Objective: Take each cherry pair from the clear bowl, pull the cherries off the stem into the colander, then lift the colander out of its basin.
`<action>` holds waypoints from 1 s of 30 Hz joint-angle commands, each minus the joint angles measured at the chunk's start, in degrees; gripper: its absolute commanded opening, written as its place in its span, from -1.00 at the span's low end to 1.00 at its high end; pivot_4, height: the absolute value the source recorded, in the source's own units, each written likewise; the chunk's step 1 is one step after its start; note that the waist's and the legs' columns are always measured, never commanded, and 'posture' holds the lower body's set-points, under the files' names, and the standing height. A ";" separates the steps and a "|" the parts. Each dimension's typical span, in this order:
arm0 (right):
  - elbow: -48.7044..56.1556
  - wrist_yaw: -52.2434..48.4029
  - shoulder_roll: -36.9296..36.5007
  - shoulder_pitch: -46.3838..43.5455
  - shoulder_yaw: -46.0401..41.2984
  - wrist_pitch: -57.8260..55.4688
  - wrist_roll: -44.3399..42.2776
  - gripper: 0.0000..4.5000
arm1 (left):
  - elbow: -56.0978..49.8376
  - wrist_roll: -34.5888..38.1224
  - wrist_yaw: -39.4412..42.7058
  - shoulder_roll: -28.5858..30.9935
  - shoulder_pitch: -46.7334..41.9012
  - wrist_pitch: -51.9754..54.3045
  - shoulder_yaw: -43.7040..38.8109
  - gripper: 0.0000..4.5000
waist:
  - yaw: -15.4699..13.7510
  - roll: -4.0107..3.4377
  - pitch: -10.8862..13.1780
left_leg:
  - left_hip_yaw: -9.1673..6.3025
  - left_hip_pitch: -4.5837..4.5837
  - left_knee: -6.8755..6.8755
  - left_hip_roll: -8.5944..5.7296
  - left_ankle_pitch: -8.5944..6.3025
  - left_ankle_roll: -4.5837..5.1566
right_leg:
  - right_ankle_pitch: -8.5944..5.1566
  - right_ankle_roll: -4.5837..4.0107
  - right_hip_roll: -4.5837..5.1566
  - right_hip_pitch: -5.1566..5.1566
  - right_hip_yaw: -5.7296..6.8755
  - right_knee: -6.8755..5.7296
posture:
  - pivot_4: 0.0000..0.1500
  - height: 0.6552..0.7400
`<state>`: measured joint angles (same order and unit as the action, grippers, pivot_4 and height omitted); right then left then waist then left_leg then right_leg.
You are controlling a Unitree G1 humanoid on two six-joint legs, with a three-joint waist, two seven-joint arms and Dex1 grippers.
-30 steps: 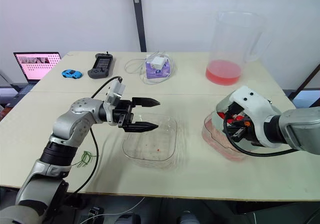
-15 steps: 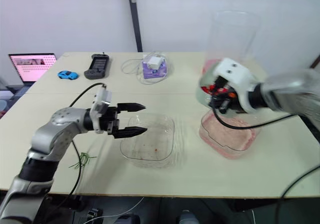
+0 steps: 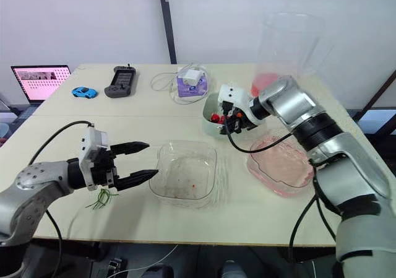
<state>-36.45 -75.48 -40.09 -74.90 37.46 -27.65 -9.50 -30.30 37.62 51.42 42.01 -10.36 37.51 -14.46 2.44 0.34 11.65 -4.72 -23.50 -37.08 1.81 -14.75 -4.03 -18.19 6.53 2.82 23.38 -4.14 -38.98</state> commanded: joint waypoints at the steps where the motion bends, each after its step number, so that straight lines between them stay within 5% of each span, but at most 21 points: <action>1: -4.27 -3.07 1.74 -2.10 -2.99 4.65 3.67 -0.91 | -3.86 2.55 -2.08 1.23 1.61 1.03 -3.39 1.00 | 0.12 0.00 0.00 | 0.01 0.00 0.01 0.00 0.00 0.00 | 0.00 0.00 0.00 0.01 0.00 -0.01 | 1.00 0.84; 7: -10.22 -5.79 4.39 -2.09 -4.97 7.69 8.07 -0.91 | -6.09 4.63 -4.44 1.53 3.05 1.74 -4.15 1.00 | 0.19 0.00 0.00 | -0.01 0.02 0.02 0.02 0.01 -0.02 | 0.00 -0.01 -0.04 0.05 -0.01 -0.08 | 1.00 0.84; 16: -10.23 -7.48 2.62 -5.01 -11.28 11.76 11.28 0.98 | -2.97 5.13 -4.22 2.08 1.01 0.75 -2.91 1.00 | 0.18 -0.01 0.00 | 0.00 0.02 0.02 0.01 0.02 -0.04 | 0.00 -0.01 -0.03 0.05 -0.01 -0.10 | 1.00 0.84; 25: 12.72 -13.07 -10.38 1.88 -26.68 -2.97 1.36 0.98 | 7.68 5.41 -3.19 2.23 -7.69 0.24 -2.05 1.00 | 0.06 -0.01 0.00 | -0.01 0.04 0.02 0.00 0.01 -0.02 | 0.00 0.00 -0.02 -0.01 0.01 -0.06 | 1.00 0.84; 30: 30.68 -8.03 -21.64 24.03 -48.56 -5.71 -5.91 0.98 | 16.47 4.61 0.80 3.52 -14.54 0.25 0.37 1.00 | -0.64 0.01 -0.01 | -0.04 0.02 -0.01 0.00 -0.02 0.02 | -0.01 0.00 -0.03 -0.05 0.06 -0.05 | 1.00 0.84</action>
<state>-12.05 -85.09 -59.13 -54.28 -2.17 -31.64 -12.29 -14.73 42.23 50.18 44.65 -23.20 38.69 -14.04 1.80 0.36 11.64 -4.69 -23.49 -37.07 1.76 -14.77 -4.00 -18.20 6.53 2.84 23.34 -4.11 -39.01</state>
